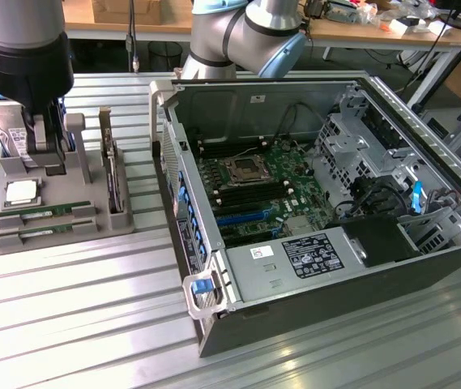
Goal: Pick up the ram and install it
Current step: 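Pick up the ram and move it above insertion slot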
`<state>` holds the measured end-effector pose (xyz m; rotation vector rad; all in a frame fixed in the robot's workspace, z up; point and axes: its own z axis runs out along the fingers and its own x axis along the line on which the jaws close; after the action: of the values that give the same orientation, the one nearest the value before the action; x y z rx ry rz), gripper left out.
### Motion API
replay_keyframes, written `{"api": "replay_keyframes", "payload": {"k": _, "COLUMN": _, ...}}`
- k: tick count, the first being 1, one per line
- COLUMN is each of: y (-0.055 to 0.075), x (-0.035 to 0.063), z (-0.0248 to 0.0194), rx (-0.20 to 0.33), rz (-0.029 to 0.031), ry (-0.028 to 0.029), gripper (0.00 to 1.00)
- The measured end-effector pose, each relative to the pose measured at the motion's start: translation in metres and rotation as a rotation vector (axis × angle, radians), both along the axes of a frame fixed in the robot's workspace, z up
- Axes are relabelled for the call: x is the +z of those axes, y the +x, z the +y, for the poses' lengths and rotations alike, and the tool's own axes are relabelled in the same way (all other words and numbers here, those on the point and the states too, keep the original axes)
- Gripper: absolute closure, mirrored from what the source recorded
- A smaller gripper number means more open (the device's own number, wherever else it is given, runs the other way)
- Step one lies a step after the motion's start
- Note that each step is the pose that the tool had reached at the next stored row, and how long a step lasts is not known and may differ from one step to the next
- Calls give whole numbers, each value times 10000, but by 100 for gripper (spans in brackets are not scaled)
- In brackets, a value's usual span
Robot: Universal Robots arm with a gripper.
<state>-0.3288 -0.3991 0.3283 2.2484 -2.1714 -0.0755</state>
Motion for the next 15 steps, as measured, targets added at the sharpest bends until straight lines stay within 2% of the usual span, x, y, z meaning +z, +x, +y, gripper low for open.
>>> {"api": "replay_keyframes", "payload": {"k": 15, "y": 0, "x": -70, "z": 0, "rx": 0, "rz": 0, "ry": 0, "gripper": 70}}
